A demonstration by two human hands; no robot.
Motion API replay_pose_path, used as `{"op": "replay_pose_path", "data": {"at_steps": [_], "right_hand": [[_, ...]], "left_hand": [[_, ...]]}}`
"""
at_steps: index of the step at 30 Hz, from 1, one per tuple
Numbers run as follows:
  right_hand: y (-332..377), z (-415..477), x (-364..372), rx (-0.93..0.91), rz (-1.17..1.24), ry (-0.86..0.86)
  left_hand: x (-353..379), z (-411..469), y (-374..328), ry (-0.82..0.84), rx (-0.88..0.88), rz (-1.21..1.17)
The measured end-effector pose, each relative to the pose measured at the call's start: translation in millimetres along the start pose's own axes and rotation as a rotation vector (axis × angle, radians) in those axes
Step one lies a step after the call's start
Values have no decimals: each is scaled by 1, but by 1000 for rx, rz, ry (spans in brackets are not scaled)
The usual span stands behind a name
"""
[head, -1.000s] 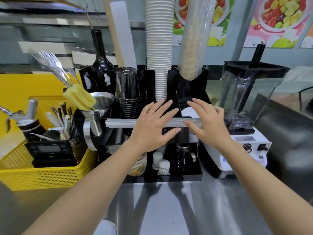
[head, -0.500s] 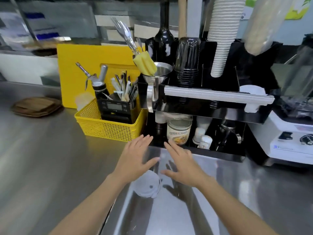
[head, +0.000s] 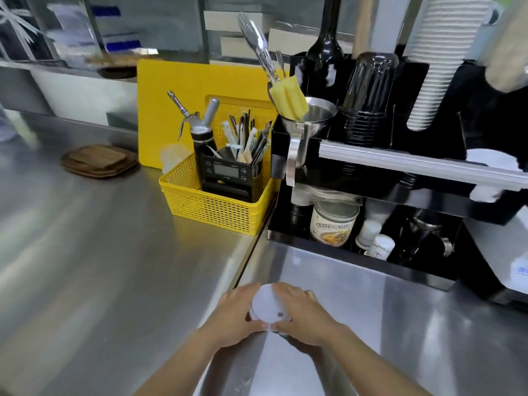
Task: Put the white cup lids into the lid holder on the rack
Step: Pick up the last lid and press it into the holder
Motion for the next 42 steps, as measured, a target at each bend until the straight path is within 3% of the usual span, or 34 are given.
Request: {"op": "replay_pose_path", "data": {"at_steps": [5,13,19,28,33,42], "right_hand": [[-10,-2,-20,-6,99,-112],[-5,-45,-130,-110,299,-497],[-8,-105,-223,-167,270,-752],[-47,-185,-336,-90,123,-1035],[-73,-193,-379,-5,70,-1026],[-126,-164,-417,236,-90,-943]], "left_hand": [[-14,0,-16,-44,17,-137],[-86,26,-80,-212,124,-295],[-140,53,-172,-267,358,-297],[-178,100,-316,-343,720,-194],[-184,133,-363,-383,764,-88],[-171,188,-386,-371,711,175]]}}
Point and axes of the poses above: each hand's wrist, its own z-axis towards the middle knuckle, its own x-axis out of the palm, y = z × x, the point moved 10 cm from there along z, towards the middle knuckle, and after that the axes turned 8 degrees about z, right-handed, at the moved point
